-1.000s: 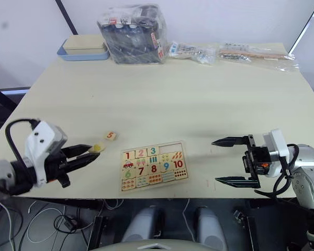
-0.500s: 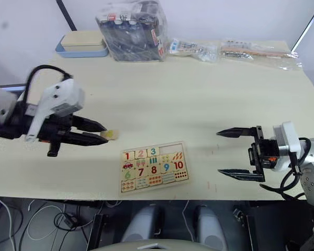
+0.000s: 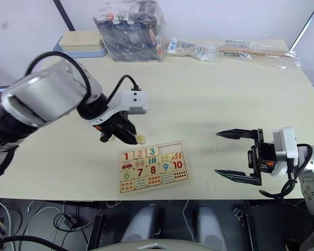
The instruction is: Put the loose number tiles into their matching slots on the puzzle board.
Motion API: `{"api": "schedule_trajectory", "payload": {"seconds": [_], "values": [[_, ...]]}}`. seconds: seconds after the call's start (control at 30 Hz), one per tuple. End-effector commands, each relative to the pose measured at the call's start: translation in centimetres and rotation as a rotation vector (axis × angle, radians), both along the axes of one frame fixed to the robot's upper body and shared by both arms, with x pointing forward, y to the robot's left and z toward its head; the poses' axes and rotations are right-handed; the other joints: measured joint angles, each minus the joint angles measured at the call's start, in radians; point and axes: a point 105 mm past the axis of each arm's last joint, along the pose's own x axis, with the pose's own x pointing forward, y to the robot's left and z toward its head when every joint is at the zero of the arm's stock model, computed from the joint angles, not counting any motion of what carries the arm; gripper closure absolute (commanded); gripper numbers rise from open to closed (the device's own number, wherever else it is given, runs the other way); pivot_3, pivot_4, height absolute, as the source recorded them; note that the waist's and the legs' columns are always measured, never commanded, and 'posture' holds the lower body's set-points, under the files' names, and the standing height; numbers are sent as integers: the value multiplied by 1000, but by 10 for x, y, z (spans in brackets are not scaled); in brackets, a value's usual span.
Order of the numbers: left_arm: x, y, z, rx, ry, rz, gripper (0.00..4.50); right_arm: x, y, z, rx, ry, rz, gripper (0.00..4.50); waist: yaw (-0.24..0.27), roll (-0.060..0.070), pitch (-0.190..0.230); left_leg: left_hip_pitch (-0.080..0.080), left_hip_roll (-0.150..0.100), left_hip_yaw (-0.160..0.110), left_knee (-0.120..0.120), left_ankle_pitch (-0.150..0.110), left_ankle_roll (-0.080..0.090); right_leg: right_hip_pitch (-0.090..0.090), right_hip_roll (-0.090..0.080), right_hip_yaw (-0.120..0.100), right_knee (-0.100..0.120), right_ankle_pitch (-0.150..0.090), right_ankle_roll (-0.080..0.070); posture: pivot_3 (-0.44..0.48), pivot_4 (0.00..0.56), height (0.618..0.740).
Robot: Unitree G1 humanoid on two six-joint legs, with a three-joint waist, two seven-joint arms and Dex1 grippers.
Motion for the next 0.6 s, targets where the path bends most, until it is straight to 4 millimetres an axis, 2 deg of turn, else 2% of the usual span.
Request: {"api": "schedule_trajectory", "payload": {"seconds": [0.03, 0.27, 0.6], "values": [[13, -16, -22, 21, -49, 12, 3545, -3, -4, 5, -18, -41, -11, 0, 6, 0, 0, 0, -1, -1, 1, 0, 0, 0, 0, 0, 0, 0, 0, 0, 150, 740], [12, -35, -40, -4, -70, 47, 3545, -6, -6, 0, -21, -26, -28, 0, 0, -1, 0, 0, -2, -2, 4, 0, 1, 0, -1, 2, 4, 0, 1, 0, 150, 740], [6, -46, -44, -38, -114, 41, 3545, -12, -4, 0, -15, -19, -43, 0, 2, -1, 0, 0, -2, -2, 7, 0, 1, 1, -1, 2, 6, 0, 1, 0, 150, 740]]}}
